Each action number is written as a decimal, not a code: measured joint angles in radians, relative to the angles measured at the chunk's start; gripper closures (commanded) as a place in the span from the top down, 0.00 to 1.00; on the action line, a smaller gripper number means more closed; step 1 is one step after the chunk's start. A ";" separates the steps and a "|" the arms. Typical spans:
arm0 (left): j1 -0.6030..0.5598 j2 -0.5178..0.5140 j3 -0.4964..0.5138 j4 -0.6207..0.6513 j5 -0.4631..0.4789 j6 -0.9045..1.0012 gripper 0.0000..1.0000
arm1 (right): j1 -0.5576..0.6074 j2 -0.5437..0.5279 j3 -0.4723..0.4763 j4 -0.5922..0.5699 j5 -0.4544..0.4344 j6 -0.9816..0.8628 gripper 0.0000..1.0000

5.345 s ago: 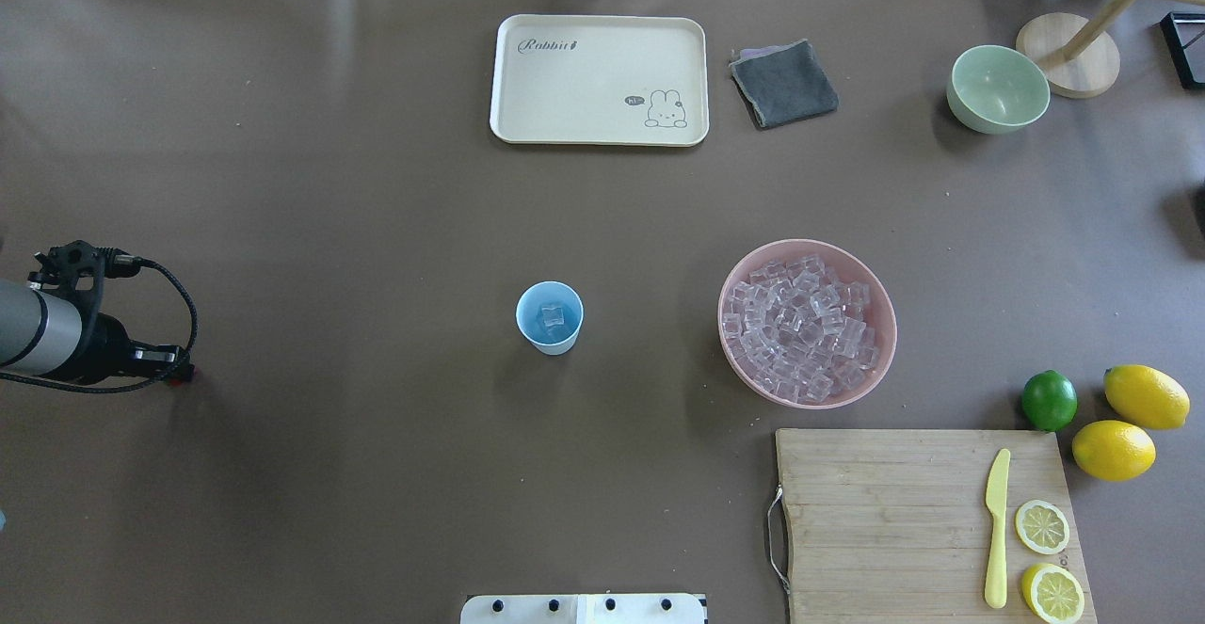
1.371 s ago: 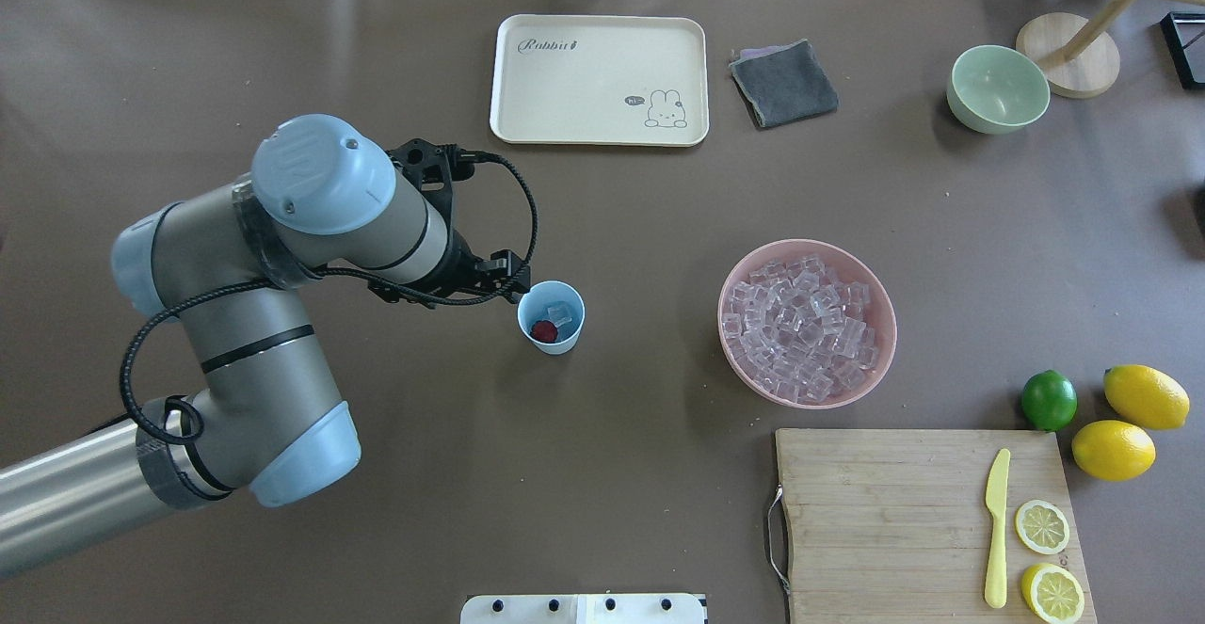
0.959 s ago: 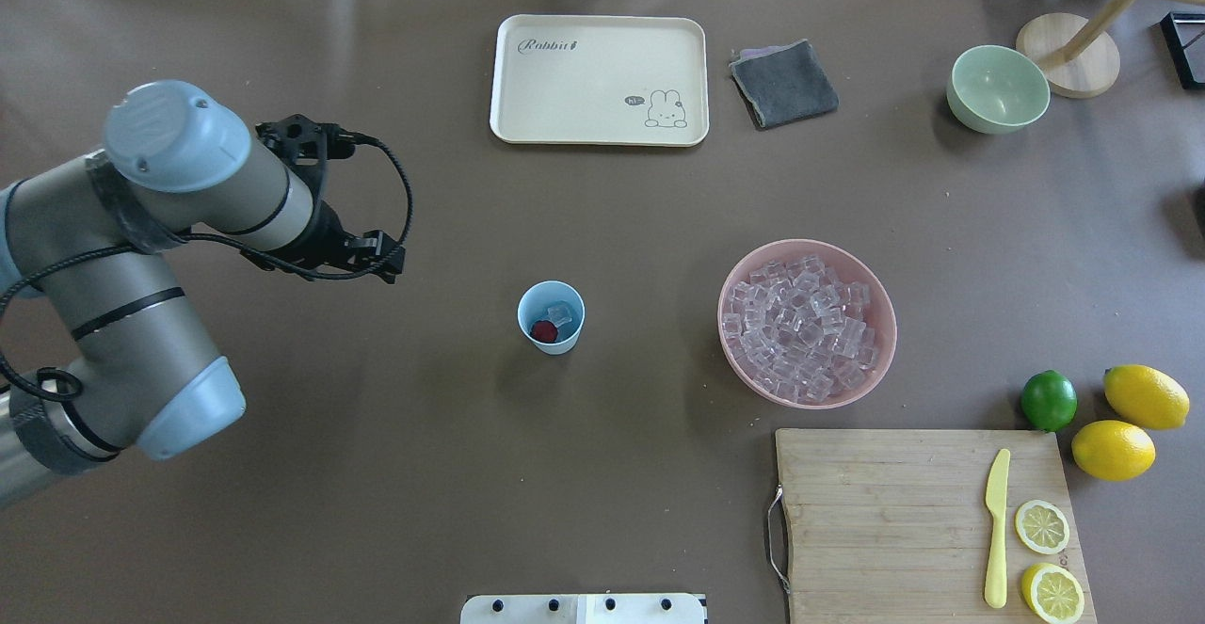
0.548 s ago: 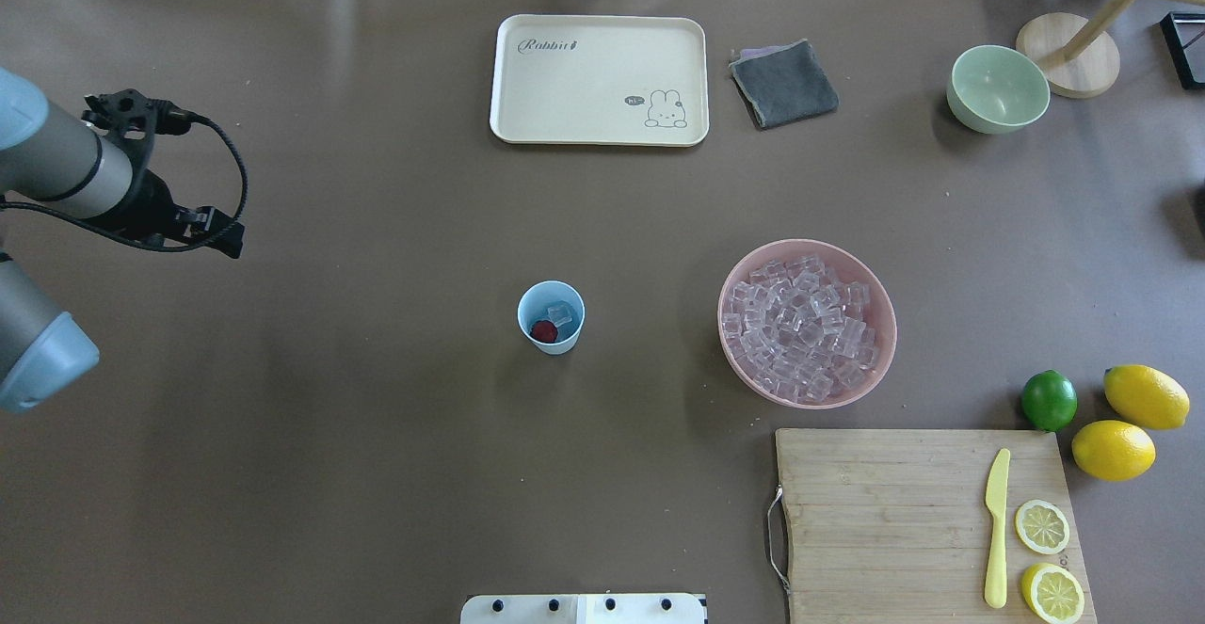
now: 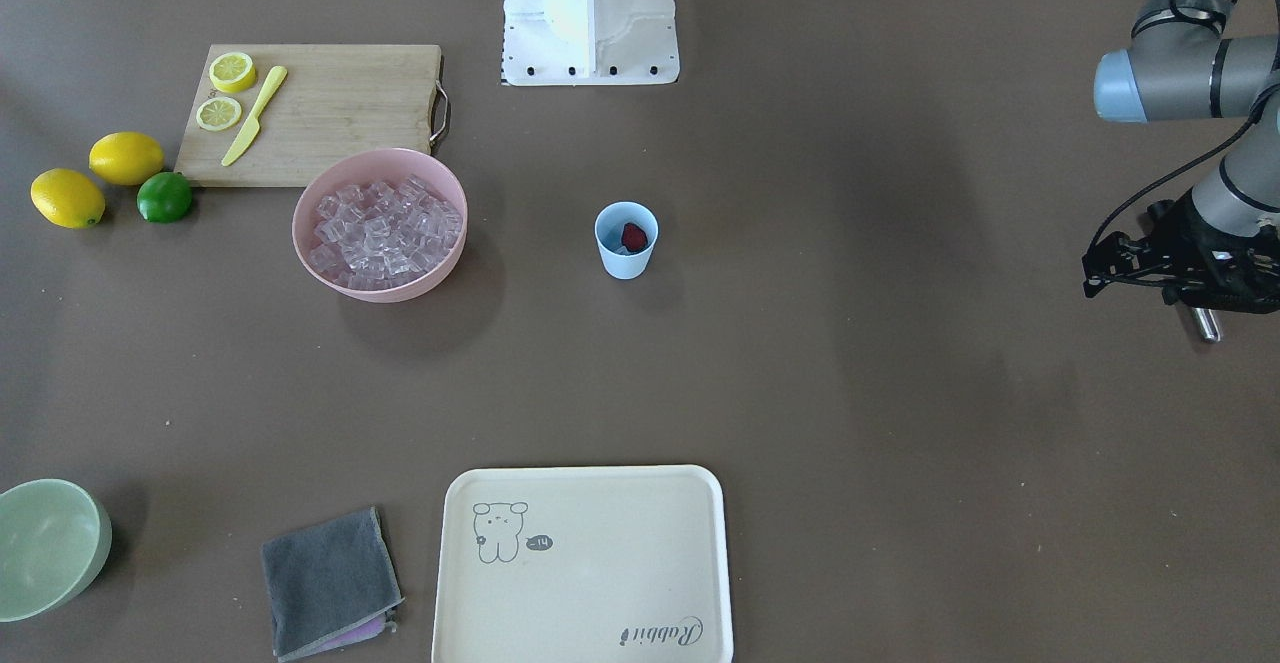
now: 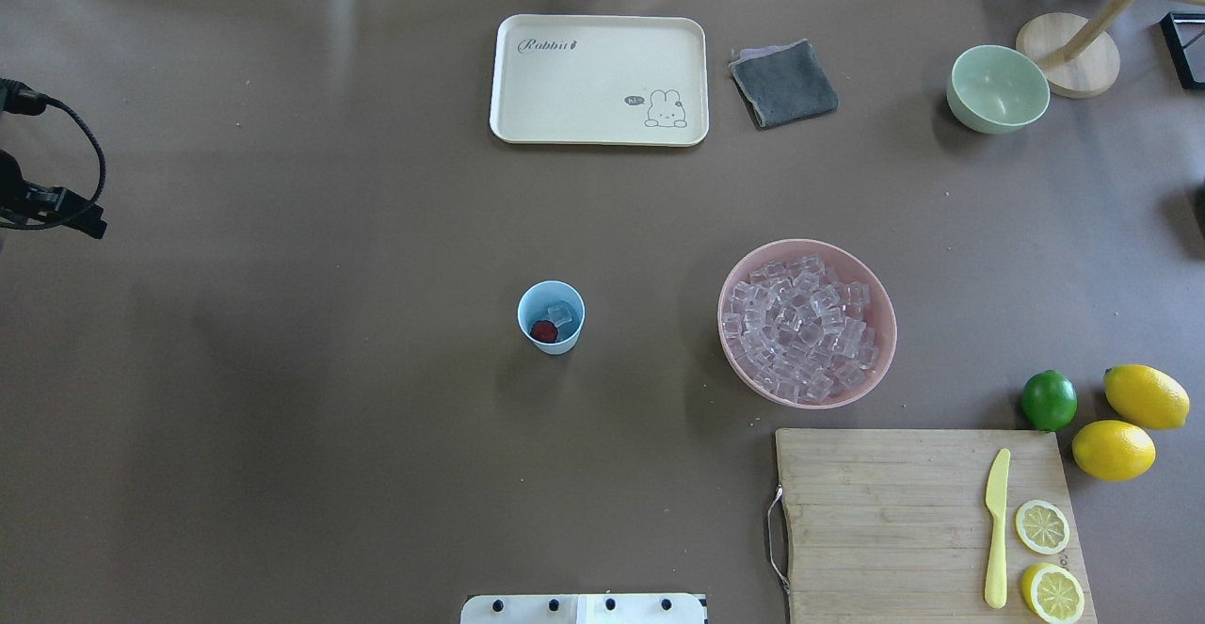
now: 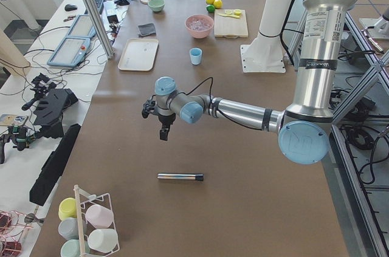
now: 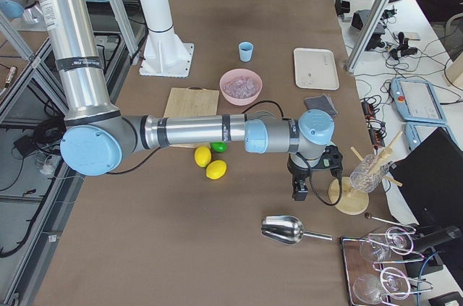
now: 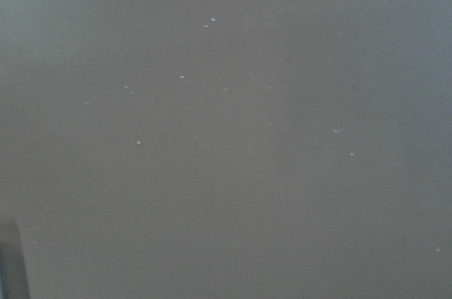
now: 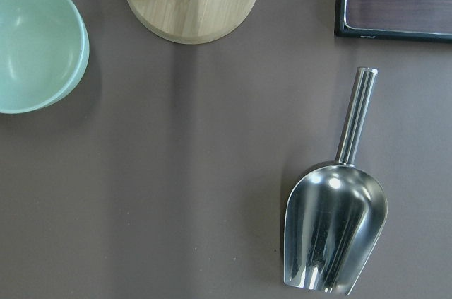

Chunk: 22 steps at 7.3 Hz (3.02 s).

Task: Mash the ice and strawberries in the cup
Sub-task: 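Withdraw the left gripper away from the cup, then lower the left gripper onto the metal rod and grasp it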

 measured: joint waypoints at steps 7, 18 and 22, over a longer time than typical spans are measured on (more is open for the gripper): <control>-0.111 -0.006 0.134 -0.037 -0.037 0.146 0.98 | 0.007 -0.207 0.196 -0.001 0.002 -0.011 1.00; -0.122 -0.008 0.359 -0.234 -0.076 -0.007 0.97 | 0.008 -0.193 0.210 -0.005 -0.009 -0.013 1.00; -0.112 -0.006 0.372 -0.270 -0.077 -0.017 0.86 | 0.008 -0.191 0.213 -0.005 -0.007 -0.013 1.00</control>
